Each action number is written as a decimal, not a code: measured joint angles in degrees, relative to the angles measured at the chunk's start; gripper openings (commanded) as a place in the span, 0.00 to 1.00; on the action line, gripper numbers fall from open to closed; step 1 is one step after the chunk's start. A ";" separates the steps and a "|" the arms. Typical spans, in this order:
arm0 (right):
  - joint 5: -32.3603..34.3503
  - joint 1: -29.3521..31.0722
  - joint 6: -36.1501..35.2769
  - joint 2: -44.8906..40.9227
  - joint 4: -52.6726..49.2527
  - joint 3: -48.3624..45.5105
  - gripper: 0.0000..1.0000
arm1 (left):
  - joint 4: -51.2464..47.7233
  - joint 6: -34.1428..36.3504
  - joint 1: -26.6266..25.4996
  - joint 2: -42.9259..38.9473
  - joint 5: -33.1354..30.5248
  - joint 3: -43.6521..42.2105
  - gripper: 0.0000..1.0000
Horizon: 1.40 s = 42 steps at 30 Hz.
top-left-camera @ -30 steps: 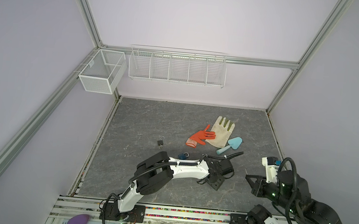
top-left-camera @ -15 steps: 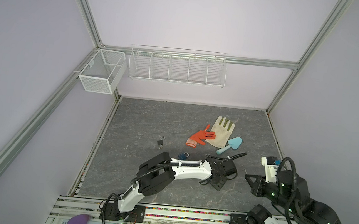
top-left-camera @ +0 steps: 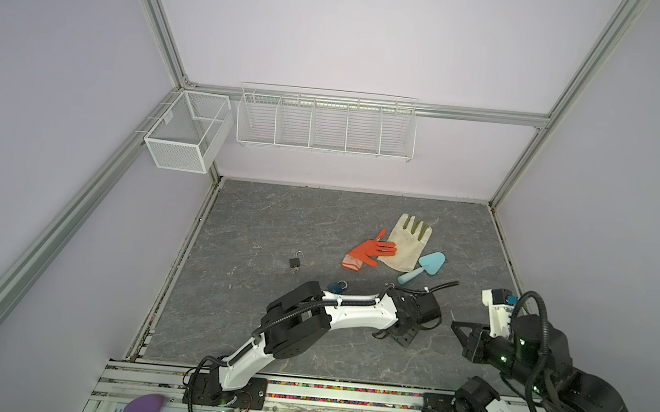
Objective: Unlock with the key
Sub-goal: 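Lower the left gripper and grasp the small black padlock, then lift the padlock with the left gripper toward centre while the right gripper brings the key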
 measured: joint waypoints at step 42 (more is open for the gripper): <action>-3.30 0.02 -5.55 6.91 6.69 -3.19 0.07 | 11.34 -26.38 8.81 -30.08 -4.72 -25.05 0.00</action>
